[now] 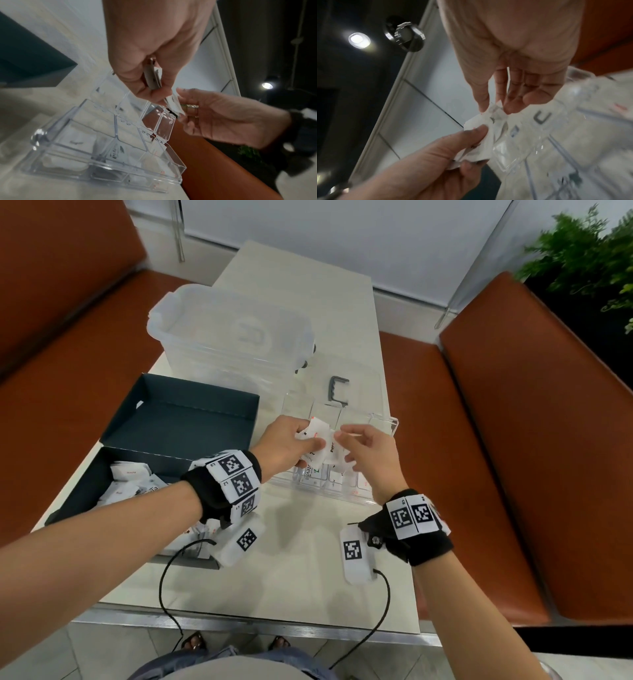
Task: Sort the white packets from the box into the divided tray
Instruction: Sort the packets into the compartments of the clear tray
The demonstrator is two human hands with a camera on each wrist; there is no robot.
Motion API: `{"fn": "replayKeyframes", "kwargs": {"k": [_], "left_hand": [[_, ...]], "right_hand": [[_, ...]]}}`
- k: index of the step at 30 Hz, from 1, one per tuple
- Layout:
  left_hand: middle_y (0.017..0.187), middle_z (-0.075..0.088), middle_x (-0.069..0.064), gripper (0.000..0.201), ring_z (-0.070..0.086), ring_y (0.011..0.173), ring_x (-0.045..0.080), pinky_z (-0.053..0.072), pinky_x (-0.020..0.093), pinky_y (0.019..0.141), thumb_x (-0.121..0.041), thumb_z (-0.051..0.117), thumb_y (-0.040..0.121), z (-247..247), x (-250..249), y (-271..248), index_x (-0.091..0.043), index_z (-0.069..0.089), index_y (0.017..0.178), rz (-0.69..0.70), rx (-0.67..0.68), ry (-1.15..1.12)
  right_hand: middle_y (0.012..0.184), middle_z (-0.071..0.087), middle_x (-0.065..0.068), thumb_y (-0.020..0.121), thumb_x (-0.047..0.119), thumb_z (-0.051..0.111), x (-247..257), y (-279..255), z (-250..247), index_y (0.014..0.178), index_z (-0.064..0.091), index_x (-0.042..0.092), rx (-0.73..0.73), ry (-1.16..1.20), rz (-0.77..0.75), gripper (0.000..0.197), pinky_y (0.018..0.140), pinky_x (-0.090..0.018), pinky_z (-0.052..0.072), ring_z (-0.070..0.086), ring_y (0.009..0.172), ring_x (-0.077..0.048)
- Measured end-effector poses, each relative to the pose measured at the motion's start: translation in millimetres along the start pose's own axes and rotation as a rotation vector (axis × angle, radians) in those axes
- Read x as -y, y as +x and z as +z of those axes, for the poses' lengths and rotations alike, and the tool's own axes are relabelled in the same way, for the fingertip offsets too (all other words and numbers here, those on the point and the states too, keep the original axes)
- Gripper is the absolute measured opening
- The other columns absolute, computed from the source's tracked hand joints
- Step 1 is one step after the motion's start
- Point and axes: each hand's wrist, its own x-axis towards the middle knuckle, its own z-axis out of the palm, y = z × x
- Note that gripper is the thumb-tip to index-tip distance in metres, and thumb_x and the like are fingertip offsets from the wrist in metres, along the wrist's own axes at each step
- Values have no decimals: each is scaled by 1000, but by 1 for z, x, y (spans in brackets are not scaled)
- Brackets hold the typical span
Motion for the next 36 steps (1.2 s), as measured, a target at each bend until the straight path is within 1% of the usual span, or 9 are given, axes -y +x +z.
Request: {"fn": "replayKeyframes", "kwargs": {"k": [4,10,13,16,20,25,29,32,36], "left_hand": [[98,72,7,23,70,83,23,55,23,55,-16,67,90,1,-2,1,-9,69,112,20,-5,33],[95,72,7,24,65,67,13,49,20,50,-14,68,89,-2,1,2,-9,70,112,-2,-67,6],[94,72,8,21,62,55,5,47,16,47,-14,68,89,-5,1,3,-8,70,109,-14,-72,34],[90,70,7,17,61,47,2,44,12,44,-15,67,89,-9,0,3,-8,70,105,-30,-73,73],[92,71,12,16,64,68,13,49,17,50,-14,67,89,-9,-3,1,-6,71,102,-32,-4,93],[92,71,8,18,64,71,12,51,16,53,-12,64,91,-4,-10,-4,-7,70,107,-9,112,94],[94,71,9,18,63,70,10,51,14,52,-12,63,91,-6,-12,-5,-8,71,107,0,129,87],[93,72,8,16,64,69,8,51,15,52,-13,64,91,-7,-11,-5,-9,71,105,1,141,78],[91,74,3,17,64,63,0,48,15,50,-14,65,91,-13,-6,-4,-8,72,106,-21,104,38]], "right_hand": [[70,70,-1,81,22,75,9,8,-5,87,74,15,37,-130,-132,10,54,-20,50,58,54,-6],[74,67,-9,87,3,67,8,12,-15,102,71,1,193,68,-66,16,63,-21,55,60,62,-13],[75,67,-10,87,2,66,11,14,-22,102,71,-1,163,27,-87,16,64,-22,56,60,61,-13],[78,68,-11,87,5,67,16,17,-34,98,73,6,88,48,-126,13,62,-21,55,60,63,-13],[72,66,-8,85,4,69,17,16,-34,100,73,6,220,74,-136,16,63,-22,56,60,59,-10],[67,68,-6,81,7,74,13,20,-23,95,75,11,233,-154,-158,15,68,-26,59,62,59,-10],[70,69,-2,79,15,77,13,23,-24,87,77,15,237,-257,-185,8,63,-20,58,58,58,-5],[73,70,2,80,21,77,13,25,-25,84,76,17,251,-325,-180,6,57,-12,50,58,59,-1],[75,70,6,81,14,75,7,33,-30,87,75,16,172,-279,-157,6,58,-3,42,58,57,7]]}}
